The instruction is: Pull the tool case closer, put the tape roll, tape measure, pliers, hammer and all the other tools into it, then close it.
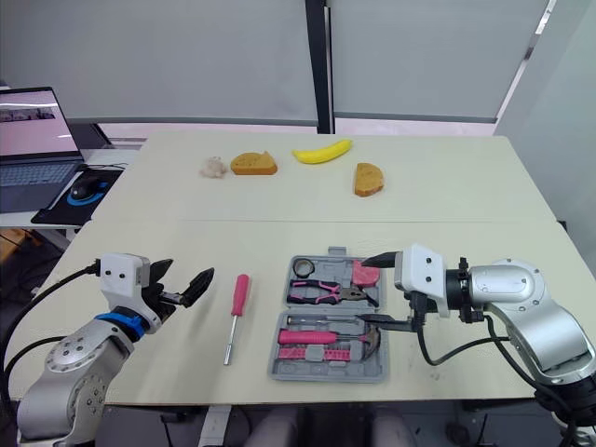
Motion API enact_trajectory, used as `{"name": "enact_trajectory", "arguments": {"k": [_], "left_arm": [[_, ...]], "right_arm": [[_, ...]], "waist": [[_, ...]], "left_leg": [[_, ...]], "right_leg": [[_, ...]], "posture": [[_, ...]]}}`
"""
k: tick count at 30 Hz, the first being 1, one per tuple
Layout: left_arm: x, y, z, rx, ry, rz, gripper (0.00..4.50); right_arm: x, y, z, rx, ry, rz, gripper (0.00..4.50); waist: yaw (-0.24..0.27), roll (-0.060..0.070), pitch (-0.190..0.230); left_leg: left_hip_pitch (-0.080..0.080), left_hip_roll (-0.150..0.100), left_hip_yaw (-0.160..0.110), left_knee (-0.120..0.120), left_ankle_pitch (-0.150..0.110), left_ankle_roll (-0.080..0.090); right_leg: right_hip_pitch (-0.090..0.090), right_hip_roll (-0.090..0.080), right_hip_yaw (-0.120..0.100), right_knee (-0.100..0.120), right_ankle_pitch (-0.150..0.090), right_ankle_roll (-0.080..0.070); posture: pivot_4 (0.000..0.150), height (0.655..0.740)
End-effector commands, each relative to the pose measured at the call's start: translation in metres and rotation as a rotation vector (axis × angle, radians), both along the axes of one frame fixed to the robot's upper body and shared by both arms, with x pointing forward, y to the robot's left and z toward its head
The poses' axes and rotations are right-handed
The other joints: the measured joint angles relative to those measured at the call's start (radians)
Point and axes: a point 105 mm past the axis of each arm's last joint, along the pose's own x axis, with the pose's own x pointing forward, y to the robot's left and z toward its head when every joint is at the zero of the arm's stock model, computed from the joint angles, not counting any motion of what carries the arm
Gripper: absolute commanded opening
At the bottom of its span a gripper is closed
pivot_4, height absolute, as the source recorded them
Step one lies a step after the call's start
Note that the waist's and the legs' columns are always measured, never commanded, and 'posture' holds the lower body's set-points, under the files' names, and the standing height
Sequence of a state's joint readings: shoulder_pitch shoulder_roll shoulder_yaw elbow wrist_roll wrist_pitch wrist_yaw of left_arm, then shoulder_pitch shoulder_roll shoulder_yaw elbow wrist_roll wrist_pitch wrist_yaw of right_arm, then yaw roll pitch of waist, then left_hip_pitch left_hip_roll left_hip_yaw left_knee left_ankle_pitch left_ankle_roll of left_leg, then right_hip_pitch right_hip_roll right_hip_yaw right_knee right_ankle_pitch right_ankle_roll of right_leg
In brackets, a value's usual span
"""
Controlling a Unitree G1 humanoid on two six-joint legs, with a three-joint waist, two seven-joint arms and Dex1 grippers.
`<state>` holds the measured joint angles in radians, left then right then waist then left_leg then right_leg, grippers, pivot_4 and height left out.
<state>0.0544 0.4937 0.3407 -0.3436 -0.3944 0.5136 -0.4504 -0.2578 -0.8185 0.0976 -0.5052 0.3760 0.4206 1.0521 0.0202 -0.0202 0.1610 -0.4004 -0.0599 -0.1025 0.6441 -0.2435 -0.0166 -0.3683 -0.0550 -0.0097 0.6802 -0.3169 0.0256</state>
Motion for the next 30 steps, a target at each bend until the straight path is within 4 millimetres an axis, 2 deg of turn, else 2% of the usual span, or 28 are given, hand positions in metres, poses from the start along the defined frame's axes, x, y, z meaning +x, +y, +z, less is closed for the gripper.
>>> {"name": "enact_trajectory", "arguments": {"k": [1,6,18,27,30], "left_arm": [[0.002,-0.002,0.013,0.027,-0.043,-0.031,4.48],[0.003,-0.004,0.014,0.033,-0.039,-0.047,4.48],[-0.001,0.0,0.007,0.041,-0.025,-0.041,4.48],[-0.01,0.022,0.004,0.078,-0.015,-0.035,4.48],[-0.008,0.034,0.015,0.226,-0.021,-0.16,4.48]], "right_arm": [[0.0,0.005,0.017,0.055,-0.092,-0.003,4.5],[0.003,0.01,0.021,0.103,-0.127,-0.01,4.5],[0.001,0.015,0.009,0.106,-0.142,0.022,4.5],[-0.004,0.026,0.002,0.116,-0.118,0.074,4.5],[-0.003,0.033,0.002,0.11,-0.125,0.083,4.5]], "waist": [[-0.002,0.0,0.0],[-0.002,0.0,0.0],[-0.002,0.0,0.0],[-0.002,0.0,0.0],[-0.002,0.001,0.001]], "left_leg": [[0.0,0.0,0.0,0.0,0.0,0.0],[0.0,0.0,0.0,0.0,0.0,0.0],[0.0,0.0,0.0,0.0,0.0,0.0],[0.0,0.0,0.0,0.0,0.0,0.0],[0.0,0.0,-0.001,0.0,0.0,0.0]], "right_leg": [[0.0,0.0,0.0,0.0,0.0,0.0],[0.0,0.0,0.0,0.0,0.0,0.0],[0.0,0.0,0.0,0.0,0.0,0.0],[-0.001,0.0,0.0,0.0,0.0,0.0],[-0.001,0.0,0.0,0.0,0.0,0.0]], "posture": [[0.15,0.7361],[0.15,0.7361],[0.15,0.7361],[0.15,0.7361],[0.15,0.7361]]}}
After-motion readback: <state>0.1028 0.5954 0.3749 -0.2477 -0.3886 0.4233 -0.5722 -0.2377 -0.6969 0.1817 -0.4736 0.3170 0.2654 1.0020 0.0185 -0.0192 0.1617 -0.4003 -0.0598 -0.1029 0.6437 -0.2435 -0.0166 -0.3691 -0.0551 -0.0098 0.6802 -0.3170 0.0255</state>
